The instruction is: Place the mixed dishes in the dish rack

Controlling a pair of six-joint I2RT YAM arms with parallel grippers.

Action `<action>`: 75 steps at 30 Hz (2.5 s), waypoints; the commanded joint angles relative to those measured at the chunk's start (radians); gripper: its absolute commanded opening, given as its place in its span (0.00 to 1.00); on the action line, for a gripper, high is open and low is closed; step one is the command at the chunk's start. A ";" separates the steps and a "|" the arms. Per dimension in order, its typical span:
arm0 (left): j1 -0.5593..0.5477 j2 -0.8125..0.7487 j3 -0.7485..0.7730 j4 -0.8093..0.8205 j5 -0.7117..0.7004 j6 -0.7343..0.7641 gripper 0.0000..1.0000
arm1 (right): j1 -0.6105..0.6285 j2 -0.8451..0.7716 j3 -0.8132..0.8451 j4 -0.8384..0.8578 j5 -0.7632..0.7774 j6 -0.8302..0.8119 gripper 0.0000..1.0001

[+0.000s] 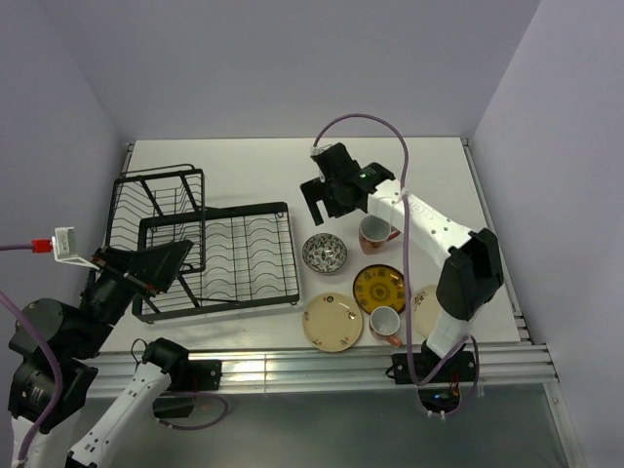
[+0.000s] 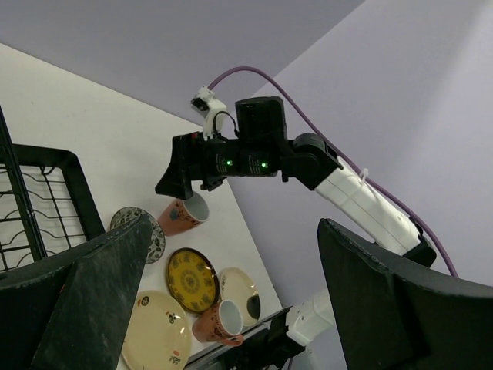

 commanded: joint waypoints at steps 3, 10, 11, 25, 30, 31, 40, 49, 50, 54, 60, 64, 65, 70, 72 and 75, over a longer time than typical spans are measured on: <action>0.004 -0.025 -0.050 0.065 0.038 0.051 0.95 | -0.058 0.001 -0.102 -0.003 -0.129 -0.302 1.00; 0.004 -0.019 -0.118 0.114 0.100 0.063 0.96 | -0.078 0.046 -0.161 0.065 -0.249 -0.419 0.88; 0.006 -0.019 -0.122 0.118 0.103 0.068 0.96 | -0.080 0.062 -0.155 0.066 -0.261 -0.422 0.87; 0.004 -0.016 -0.130 0.109 0.106 0.121 0.97 | -0.086 0.226 -0.088 0.126 -0.217 -0.473 0.77; 0.004 -0.016 -0.139 0.120 0.106 0.123 0.97 | -0.098 0.224 -0.074 0.126 -0.232 -0.472 0.14; 0.004 -0.015 -0.141 0.123 0.104 0.123 0.97 | -0.101 0.221 -0.072 0.123 -0.226 -0.467 0.04; 0.006 -0.013 -0.179 0.158 0.123 0.099 0.97 | -0.097 0.100 -0.108 0.186 0.050 -0.452 0.00; 0.004 0.027 -0.132 0.146 0.124 0.092 0.95 | 0.070 -0.065 -0.203 0.572 0.570 -0.569 0.00; 0.004 0.030 -0.124 0.152 0.124 0.091 0.95 | 0.095 -0.067 -0.218 0.706 0.655 -0.641 0.00; 0.004 0.024 -0.096 0.171 0.129 0.088 0.94 | 0.222 -0.021 -0.308 1.164 0.817 -0.908 0.00; 0.004 -0.018 -0.036 0.180 0.085 0.108 0.93 | 0.316 0.095 -0.367 1.741 0.846 -1.238 0.00; 0.004 -0.109 -0.012 0.223 -0.024 0.126 0.93 | 0.352 0.169 -0.411 1.993 0.782 -1.347 0.00; 0.004 -0.120 -0.009 0.229 -0.041 0.132 0.93 | 0.357 0.193 -0.417 2.017 0.768 -1.355 0.00; 0.004 -0.128 0.019 0.224 -0.041 0.154 0.93 | 0.408 0.240 -0.470 2.098 0.644 -1.390 0.00; 0.004 -0.122 0.024 0.211 -0.041 0.158 0.93 | 0.425 0.244 -0.480 2.129 0.635 -1.403 0.00; 0.004 -0.122 0.013 0.200 -0.041 0.160 0.93 | 0.457 0.246 -0.494 2.149 0.615 -1.419 0.00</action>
